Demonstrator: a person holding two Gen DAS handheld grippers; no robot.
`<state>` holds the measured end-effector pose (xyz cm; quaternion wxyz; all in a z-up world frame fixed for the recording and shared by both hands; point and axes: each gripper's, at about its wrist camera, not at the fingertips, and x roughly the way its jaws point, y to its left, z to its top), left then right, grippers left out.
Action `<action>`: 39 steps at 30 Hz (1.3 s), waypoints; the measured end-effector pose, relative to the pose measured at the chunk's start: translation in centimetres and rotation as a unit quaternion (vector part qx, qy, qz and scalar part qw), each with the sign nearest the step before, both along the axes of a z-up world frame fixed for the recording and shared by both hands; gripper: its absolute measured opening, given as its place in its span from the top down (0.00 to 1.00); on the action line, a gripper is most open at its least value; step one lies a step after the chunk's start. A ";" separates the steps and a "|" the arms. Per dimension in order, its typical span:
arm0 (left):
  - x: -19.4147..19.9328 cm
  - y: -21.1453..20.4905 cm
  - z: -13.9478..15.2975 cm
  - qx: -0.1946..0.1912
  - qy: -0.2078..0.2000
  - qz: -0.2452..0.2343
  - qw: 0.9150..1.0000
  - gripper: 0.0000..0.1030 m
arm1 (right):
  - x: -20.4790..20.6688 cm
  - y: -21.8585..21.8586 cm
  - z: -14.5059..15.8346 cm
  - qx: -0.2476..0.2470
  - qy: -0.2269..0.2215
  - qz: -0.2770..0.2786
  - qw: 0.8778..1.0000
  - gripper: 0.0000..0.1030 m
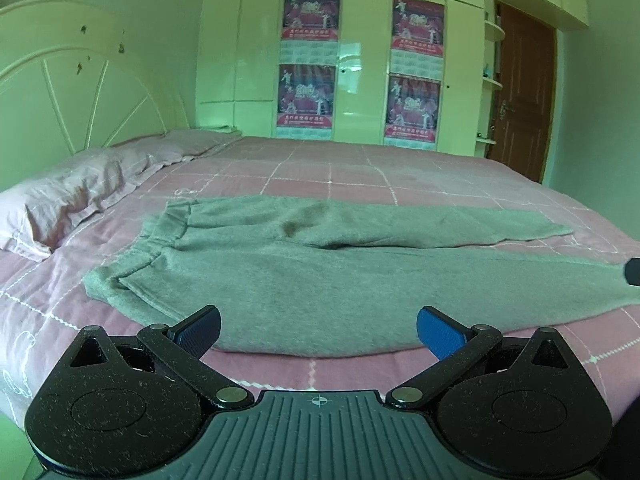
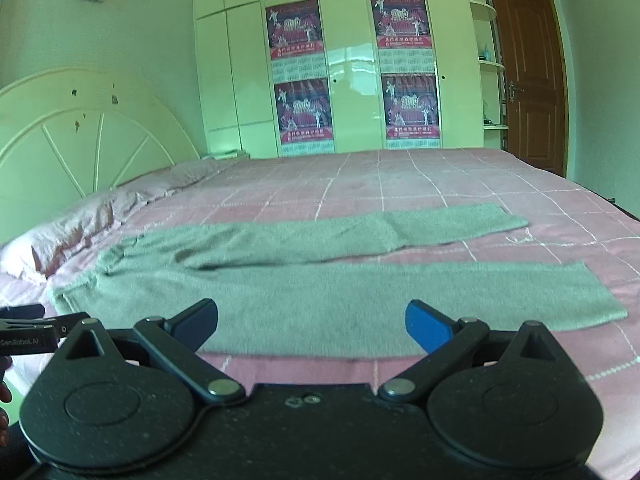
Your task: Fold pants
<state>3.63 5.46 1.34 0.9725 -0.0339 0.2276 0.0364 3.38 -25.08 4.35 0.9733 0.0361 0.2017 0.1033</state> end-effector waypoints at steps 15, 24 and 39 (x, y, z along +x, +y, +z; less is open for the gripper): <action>21.5 19.4 1.0 0.010 0.053 0.019 0.998 0.00 | 21.4 2.9 3.5 -0.011 0.025 0.076 0.997 0.28; 34.8 26.1 -4.1 0.012 0.107 -0.016 0.994 0.24 | 33.8 6.9 0.7 -0.054 0.070 0.130 0.988 0.36; 40.1 28.7 -8.1 -0.060 0.136 -0.121 0.981 0.45 | 46.2 11.4 -6.6 -0.198 0.140 0.238 0.940 0.53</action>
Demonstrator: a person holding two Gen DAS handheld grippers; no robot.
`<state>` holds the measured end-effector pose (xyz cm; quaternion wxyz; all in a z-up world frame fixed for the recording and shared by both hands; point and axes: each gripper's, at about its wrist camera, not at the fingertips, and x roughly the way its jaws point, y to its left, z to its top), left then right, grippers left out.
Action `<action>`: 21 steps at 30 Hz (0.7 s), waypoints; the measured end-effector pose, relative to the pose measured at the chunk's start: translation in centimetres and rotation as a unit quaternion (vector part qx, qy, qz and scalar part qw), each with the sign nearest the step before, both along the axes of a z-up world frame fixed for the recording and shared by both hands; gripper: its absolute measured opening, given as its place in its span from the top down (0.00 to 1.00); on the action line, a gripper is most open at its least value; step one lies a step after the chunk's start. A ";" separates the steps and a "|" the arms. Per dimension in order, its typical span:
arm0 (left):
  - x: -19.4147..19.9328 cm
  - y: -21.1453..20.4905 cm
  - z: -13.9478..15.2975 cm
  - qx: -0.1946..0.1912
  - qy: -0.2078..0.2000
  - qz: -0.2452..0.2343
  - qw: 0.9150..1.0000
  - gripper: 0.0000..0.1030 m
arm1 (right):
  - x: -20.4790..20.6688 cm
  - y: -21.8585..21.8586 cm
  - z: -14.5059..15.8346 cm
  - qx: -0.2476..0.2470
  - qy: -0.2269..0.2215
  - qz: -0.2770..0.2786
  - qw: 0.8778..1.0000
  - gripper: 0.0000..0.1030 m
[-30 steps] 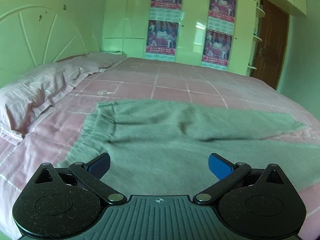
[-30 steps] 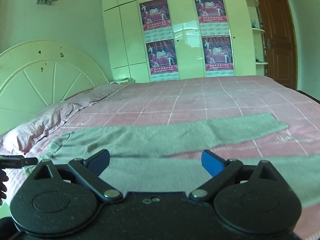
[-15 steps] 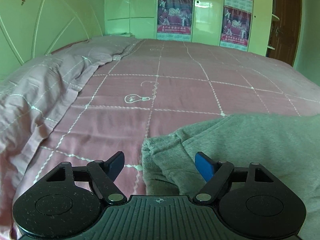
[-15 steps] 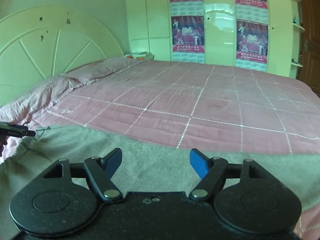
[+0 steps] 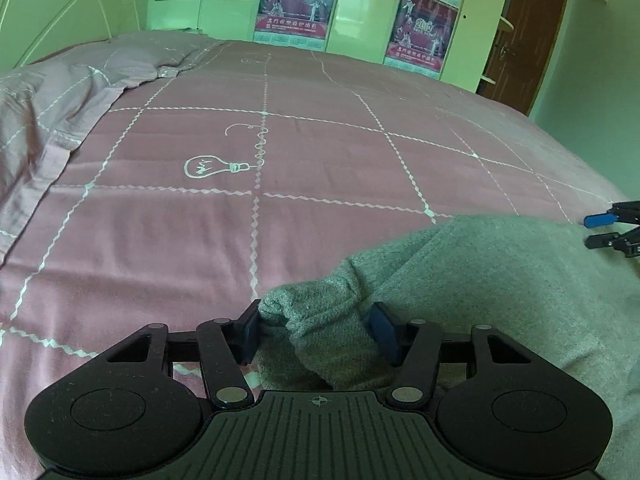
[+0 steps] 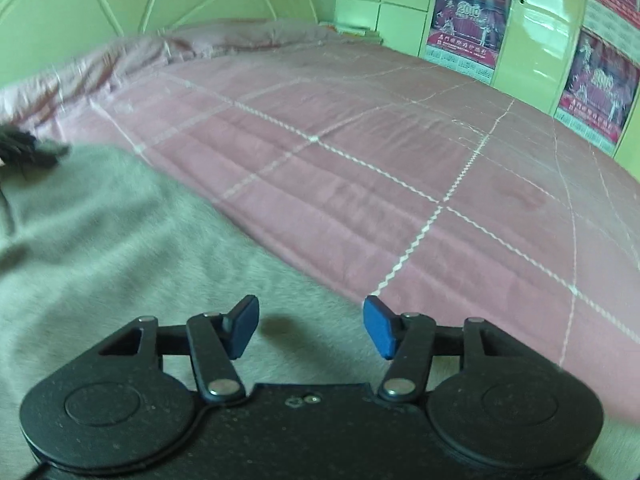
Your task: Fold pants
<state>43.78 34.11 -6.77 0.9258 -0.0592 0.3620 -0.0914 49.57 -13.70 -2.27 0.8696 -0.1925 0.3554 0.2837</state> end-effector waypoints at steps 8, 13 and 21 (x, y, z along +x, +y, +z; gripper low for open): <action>0.3 0.7 -1.0 -0.020 -0.019 -0.023 0.999 0.69 | 1.8 1.8 -0.4 -0.029 0.044 0.033 0.998 1.00; -2.0 -0.3 1.1 0.016 -0.079 -0.040 0.996 0.81 | -1.1 1.0 3.2 -0.009 -0.006 0.016 1.000 1.00; -12.6 -1.4 7.3 0.068 -0.242 -0.075 0.965 0.82 | -14.8 -1.5 10.4 -0.013 -0.087 0.073 0.993 1.00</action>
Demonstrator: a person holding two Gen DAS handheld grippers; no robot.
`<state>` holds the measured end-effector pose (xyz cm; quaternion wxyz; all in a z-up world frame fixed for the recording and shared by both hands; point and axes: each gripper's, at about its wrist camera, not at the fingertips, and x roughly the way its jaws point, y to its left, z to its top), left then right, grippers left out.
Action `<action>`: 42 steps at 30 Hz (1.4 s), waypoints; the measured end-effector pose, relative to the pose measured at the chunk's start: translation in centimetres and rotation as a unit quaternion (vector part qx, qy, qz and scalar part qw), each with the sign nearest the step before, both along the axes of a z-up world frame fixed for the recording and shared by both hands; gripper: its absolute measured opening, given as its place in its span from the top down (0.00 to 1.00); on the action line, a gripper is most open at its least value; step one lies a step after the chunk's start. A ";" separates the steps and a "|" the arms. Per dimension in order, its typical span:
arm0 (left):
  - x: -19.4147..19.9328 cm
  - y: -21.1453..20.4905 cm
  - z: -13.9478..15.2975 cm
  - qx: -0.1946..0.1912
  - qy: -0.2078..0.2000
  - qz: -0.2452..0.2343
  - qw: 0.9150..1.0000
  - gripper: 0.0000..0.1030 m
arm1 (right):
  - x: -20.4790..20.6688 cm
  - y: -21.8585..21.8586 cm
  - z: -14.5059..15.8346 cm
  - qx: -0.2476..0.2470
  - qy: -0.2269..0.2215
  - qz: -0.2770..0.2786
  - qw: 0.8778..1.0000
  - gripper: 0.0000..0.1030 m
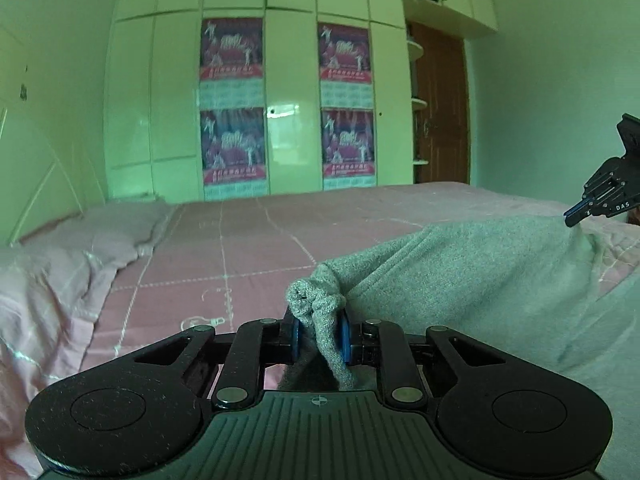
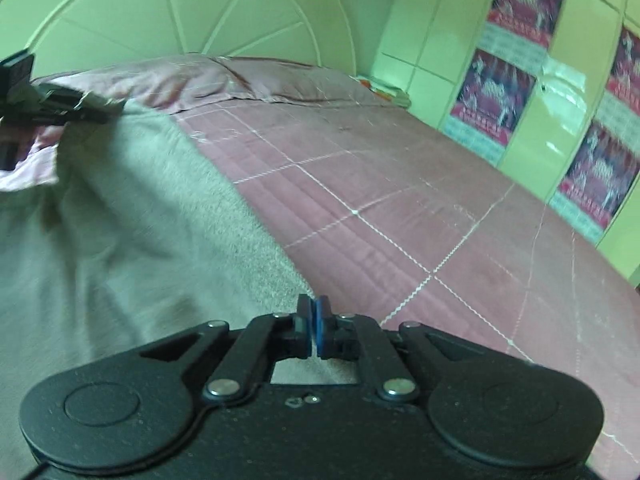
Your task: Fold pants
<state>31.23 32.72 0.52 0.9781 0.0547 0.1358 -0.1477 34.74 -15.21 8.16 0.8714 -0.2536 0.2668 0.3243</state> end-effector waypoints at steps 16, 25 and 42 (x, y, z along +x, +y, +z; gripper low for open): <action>-18.2 -4.5 -2.3 -0.071 0.128 0.173 0.974 0.25 | -15.9 -6.3 -4.7 0.210 0.059 -0.184 0.959 0.84; -21.0 -4.7 -2.1 -0.336 0.158 0.213 0.903 0.25 | -15.7 -7.7 -6.0 0.305 0.102 -0.274 0.906 0.66; -18.5 -4.3 -6.9 -0.476 0.224 0.244 0.815 0.25 | -6.6 -9.0 -10.8 0.366 0.221 -0.390 0.816 0.55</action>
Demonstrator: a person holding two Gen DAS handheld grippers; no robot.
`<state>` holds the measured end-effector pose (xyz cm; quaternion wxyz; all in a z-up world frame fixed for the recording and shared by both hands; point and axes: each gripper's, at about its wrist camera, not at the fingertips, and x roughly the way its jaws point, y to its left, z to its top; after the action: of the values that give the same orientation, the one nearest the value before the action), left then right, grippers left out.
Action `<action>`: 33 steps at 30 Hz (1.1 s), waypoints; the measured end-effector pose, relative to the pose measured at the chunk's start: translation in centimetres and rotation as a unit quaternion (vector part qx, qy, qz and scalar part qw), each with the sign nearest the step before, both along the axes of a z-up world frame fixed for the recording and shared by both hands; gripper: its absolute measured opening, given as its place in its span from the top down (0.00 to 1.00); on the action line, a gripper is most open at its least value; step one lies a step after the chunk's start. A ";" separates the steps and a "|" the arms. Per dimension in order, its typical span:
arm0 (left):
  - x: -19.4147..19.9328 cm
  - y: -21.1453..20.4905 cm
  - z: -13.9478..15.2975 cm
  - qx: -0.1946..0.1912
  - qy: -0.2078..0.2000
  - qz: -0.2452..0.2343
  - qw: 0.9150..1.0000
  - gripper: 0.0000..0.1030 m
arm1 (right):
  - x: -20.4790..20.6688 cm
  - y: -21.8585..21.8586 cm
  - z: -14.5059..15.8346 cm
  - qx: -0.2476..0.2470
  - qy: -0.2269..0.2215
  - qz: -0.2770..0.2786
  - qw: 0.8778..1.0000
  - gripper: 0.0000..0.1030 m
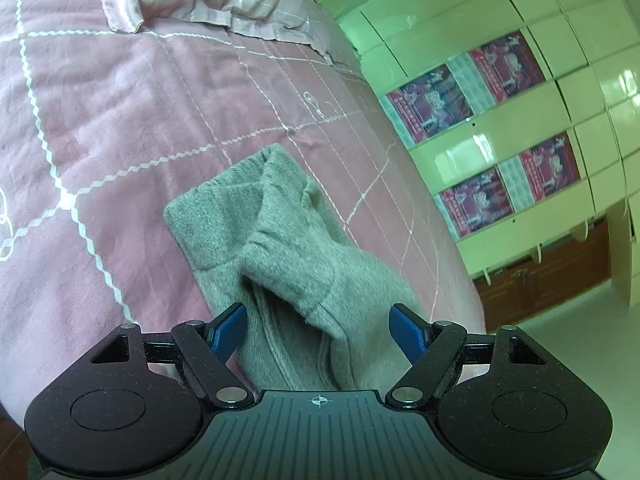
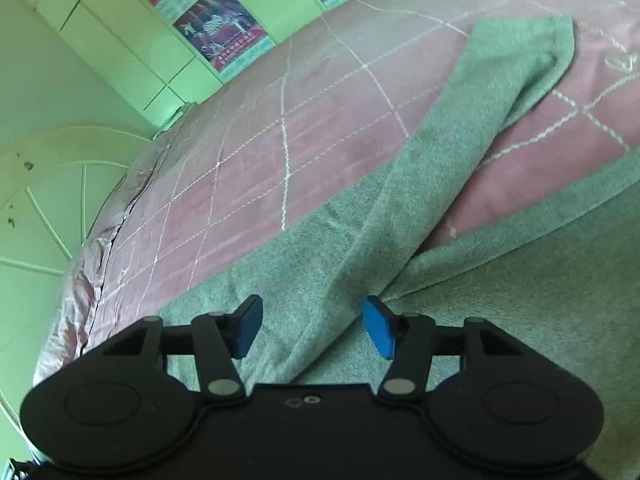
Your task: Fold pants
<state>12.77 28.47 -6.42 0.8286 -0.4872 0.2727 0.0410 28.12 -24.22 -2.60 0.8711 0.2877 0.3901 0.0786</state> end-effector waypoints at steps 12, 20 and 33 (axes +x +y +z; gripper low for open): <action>5.5 1.5 0.9 0.030 -0.021 -0.036 0.999 0.79 | 1.5 -1.0 0.2 0.028 -0.020 0.017 0.999 1.00; 6.9 6.1 7.4 0.070 -0.149 -0.123 0.979 0.79 | -9.3 -3.5 8.2 0.034 -0.219 0.070 0.973 1.00; 5.3 7.2 -0.1 0.097 -0.005 -0.143 0.985 0.76 | -9.6 -1.9 -0.7 0.017 -0.035 0.040 0.998 0.85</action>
<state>18.10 35.71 -6.47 0.8706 -0.3612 0.3297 -0.0543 18.54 -26.12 -3.27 0.8753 0.2837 0.3693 0.1303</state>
